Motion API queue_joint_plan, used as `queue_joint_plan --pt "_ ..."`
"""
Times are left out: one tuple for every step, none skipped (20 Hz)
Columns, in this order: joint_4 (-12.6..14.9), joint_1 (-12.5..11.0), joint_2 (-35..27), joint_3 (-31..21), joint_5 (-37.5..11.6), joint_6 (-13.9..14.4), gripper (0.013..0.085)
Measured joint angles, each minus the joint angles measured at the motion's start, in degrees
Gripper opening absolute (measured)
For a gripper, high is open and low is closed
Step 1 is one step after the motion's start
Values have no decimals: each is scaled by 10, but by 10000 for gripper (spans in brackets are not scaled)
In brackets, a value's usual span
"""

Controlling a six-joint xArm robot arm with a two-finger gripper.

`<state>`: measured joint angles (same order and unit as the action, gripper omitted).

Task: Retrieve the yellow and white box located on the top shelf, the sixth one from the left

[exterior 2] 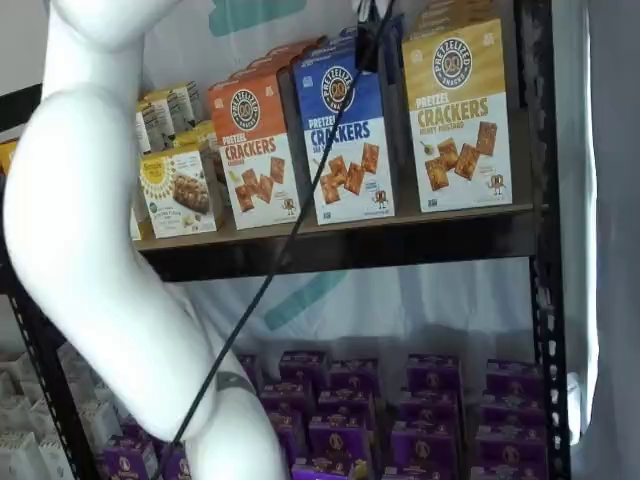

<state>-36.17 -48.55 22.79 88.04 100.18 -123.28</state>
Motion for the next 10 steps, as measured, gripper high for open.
queue_joint_plan --pt "-1 0 -5 4 -6 -1 850" --pt "2 3 -12 11 -11 -2 850" --pt "5 6 -17 14 -19 -4 850" --pt "9 10 -21 16 -27 -5 850" --pt "13 15 -25 17 -38 -7 850" --pt "16 19 -28 17 -46 -8 850" --pt "19 23 -31 17 -53 -9 850" --pt "22 26 -34 18 -59 -9 850" --pt "28 32 -38 19 -65 -9 850" --pt "32 37 -41 19 -72 -9 850"
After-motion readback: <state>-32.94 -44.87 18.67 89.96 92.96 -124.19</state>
